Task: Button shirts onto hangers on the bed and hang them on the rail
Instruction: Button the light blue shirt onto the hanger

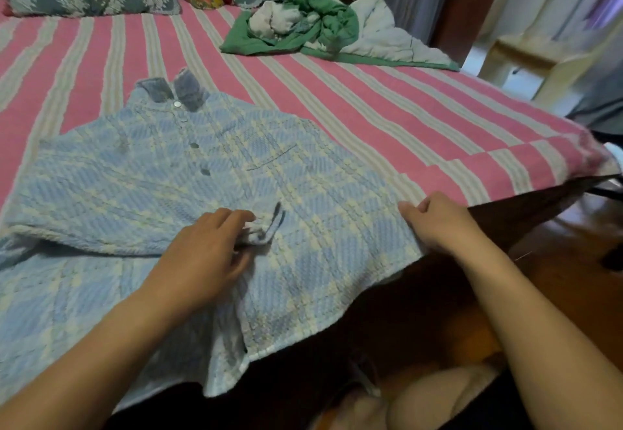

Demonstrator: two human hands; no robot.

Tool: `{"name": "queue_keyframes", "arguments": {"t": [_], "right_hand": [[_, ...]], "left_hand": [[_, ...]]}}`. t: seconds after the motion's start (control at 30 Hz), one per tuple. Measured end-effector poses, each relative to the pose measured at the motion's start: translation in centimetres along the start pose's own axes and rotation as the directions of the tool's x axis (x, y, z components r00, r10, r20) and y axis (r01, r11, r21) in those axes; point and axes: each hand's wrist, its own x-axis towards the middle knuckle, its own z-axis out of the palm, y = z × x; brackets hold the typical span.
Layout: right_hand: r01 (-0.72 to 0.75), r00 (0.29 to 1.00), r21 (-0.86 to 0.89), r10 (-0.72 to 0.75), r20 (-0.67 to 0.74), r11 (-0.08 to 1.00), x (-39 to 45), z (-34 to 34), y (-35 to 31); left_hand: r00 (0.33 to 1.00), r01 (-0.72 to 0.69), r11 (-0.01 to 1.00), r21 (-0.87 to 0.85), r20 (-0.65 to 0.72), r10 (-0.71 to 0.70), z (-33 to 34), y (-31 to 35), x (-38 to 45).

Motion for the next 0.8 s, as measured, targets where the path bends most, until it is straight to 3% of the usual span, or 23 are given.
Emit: {"name": "queue_keyframes", "arguments": {"t": [0.13,0.17,0.23,0.27,0.3,0.37,0.43,0.47,0.5,0.57,0.6,0.67,0.73,0.8], "right_hand": [[0.026,0.989,0.2,-0.055,0.139,0.979,-1.2,-0.8,-0.8],[0.051,0.987,0.253,-0.087,0.134,0.966,-1.8,-1.3,-1.6],[0.27,0.959,0.295,-0.282,-0.003,0.917,-3.4,-1.4,-3.7],[0.418,0.906,0.269,-0.421,-0.049,0.867,-4.6,-0.9,-5.0],[0.544,0.83,0.224,-0.558,0.0,0.809,-6.2,-0.2,-6.6],[0.756,0.595,0.182,-0.775,0.212,0.629,-9.2,2.3,-9.0],[0.87,0.351,0.204,-0.854,0.384,0.449,-11.4,3.9,-10.2],[0.854,0.32,0.262,-0.85,0.417,0.45,-11.5,4.1,-10.2],[0.79,0.375,0.321,-0.827,0.419,0.522,-11.1,3.8,-10.2],[0.648,0.614,0.353,-0.737,0.281,0.675,-8.9,2.7,-9.5],[0.593,0.74,0.282,-0.649,0.177,0.754,-7.1,2.2,-8.7],[0.423,0.906,-0.027,-0.423,0.02,0.906,-3.6,0.9,-6.7],[0.181,0.983,-0.281,-0.166,0.076,0.943,-1.3,-0.1,-4.7],[0.089,0.977,-0.337,-0.016,0.213,0.937,-1.0,-0.3,-3.7]], "left_hand": [[0.991,0.008,0.999,0.051,-0.132,-0.001,-1.4,0.0,-0.1],[0.983,0.008,0.997,0.072,-0.183,0.005,-1.9,-0.2,-0.1],[0.973,0.021,0.997,0.079,-0.229,-0.002,-2.8,-0.9,-0.2],[0.979,0.043,0.998,0.041,-0.202,-0.034,-3.2,-1.3,-0.4],[0.987,0.059,0.998,-0.007,-0.152,-0.059,-3.5,-1.6,-0.6],[0.998,-0.006,1.0,0.025,-0.057,0.007,-3.8,-1.9,-1.1],[0.986,-0.163,0.977,0.134,0.04,0.159,-3.1,-2.5,-1.3],[0.975,-0.217,0.963,0.162,0.09,0.205,-2.7,-3.0,-1.3],[0.965,-0.25,0.952,0.178,0.132,0.229,-2.3,-3.4,-1.3],[0.957,-0.261,0.95,0.173,0.175,0.231,-1.9,-3.6,-1.4],[0.96,-0.251,0.954,0.162,0.172,0.223,-1.9,-3.6,-1.5],[0.966,-0.238,0.96,0.145,0.139,0.219,-2.0,-3.4,-1.6],[0.972,-0.22,0.967,0.13,0.113,0.206,-2.1,-3.0,-1.6],[0.98,-0.189,0.976,0.105,0.077,0.181,-2.2,-2.8,-1.7]]}}
